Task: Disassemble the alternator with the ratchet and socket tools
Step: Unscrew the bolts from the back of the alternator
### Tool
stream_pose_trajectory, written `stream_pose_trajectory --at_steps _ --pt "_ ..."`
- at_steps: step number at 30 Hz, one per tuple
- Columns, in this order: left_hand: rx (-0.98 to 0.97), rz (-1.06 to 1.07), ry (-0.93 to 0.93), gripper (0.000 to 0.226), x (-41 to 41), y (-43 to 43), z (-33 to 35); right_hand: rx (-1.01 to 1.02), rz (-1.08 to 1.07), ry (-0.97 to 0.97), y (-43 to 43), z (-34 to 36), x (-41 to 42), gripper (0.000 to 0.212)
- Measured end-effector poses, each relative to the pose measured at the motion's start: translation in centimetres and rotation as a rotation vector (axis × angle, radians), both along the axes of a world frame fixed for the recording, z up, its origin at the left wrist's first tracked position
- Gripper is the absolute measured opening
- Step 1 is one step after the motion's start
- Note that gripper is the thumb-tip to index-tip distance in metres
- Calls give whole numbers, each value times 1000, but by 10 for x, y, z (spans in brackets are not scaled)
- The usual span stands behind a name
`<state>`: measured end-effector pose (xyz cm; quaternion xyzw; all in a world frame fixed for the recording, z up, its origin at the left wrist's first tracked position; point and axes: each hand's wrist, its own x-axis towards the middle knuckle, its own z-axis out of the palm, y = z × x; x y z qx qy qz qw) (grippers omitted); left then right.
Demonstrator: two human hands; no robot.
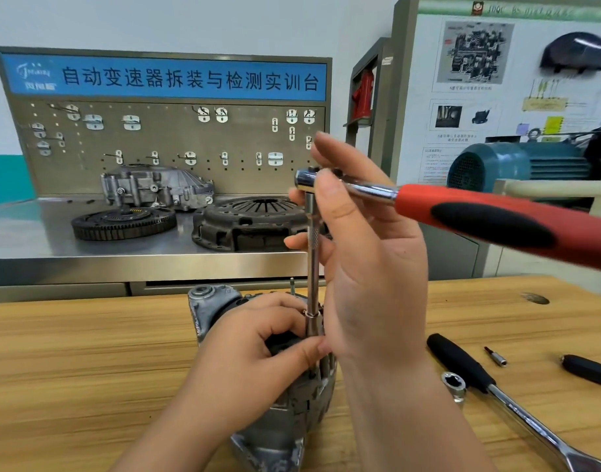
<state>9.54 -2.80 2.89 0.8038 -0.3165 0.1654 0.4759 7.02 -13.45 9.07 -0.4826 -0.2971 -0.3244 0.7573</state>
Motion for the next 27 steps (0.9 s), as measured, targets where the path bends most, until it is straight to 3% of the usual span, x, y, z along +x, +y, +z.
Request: stream_pose_trajectory --at_steps 5,11,15,19,27 --pt "29 39 -29 33 0 -1 -2 62 78 43 0 0 0 24" --pt "-7 -42 0 40 -1 1 -3 108 218 154 -3 -1 3 31" --pt "13 5 -32 41 0 0 -2 62 100 134 0 -2 3 24" --pt "-27 65 -56 45 0 -2 -3 -63 -78 -52 2 0 2 25" --pt "27 -17 -83 42 0 0 -1 39 151 108 0 -3 4 29"
